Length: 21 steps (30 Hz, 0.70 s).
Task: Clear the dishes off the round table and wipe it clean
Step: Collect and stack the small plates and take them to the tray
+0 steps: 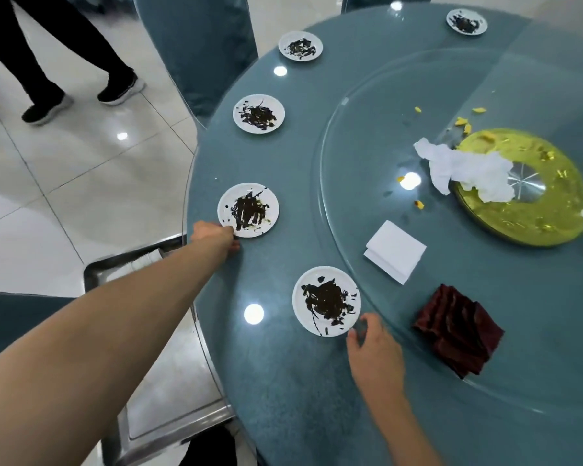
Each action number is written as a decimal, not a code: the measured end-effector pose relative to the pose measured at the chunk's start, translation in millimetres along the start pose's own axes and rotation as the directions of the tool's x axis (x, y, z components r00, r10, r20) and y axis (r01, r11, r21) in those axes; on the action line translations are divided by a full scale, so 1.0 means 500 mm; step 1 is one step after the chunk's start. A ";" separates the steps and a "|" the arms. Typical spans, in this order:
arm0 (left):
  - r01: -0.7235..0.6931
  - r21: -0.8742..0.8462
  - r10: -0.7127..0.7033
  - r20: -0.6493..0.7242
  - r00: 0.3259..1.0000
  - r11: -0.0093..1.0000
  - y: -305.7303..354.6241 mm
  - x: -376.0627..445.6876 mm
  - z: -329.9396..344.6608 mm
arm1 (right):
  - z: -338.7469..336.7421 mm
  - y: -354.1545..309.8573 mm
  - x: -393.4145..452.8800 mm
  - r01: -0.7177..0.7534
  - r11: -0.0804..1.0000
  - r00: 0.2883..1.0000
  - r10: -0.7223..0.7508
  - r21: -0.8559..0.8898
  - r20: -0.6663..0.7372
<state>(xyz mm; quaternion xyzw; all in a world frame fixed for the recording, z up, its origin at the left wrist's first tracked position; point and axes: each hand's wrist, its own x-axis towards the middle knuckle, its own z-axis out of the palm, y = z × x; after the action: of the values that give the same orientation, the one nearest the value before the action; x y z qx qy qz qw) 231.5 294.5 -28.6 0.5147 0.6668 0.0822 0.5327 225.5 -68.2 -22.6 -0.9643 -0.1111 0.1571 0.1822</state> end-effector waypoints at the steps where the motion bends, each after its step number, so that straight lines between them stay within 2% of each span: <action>1: 0.010 -0.018 -0.010 0.013 1.000 1.000 -0.004 -0.005 -0.004 | 0.000 -0.005 0.002 -0.017 1.000 1.000 0.017 0.008 0.006; 6: 0.071 -0.155 -0.063 0.058 0.996 0.985 -0.061 -0.048 -0.056 | 0.015 -0.020 0.007 -0.144 0.982 0.990 0.142 0.125 0.021; 10: 0.106 -0.180 -0.085 0.120 0.989 0.978 -0.142 -0.113 -0.115 | 0.019 -0.026 0.014 -0.223 0.944 0.974 0.223 0.241 0.031; 15: 0.094 -0.254 -0.067 0.113 0.991 0.963 -0.223 -0.209 -0.194 | 0.032 -0.030 0.028 -0.358 0.817 0.934 0.310 0.453 0.178; 18: 0.090 -0.278 -0.058 0.121 0.991 0.956 -0.265 -0.247 -0.249 | 0.039 -0.045 0.026 -0.300 0.793 0.954 0.262 0.530 0.147; 21: 0.059 -0.297 -0.040 0.072 0.997 0.953 -0.293 -0.265 -0.308 | 0.038 -0.089 0.020 -0.261 0.739 0.965 0.226 0.621 0.137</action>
<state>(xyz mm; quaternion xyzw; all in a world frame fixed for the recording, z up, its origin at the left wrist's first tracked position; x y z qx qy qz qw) 8.3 192.6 22.5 0.4138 0.6417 0.1520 0.6276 221.1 -18.9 -24.8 -0.8477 0.0704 0.2327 0.4714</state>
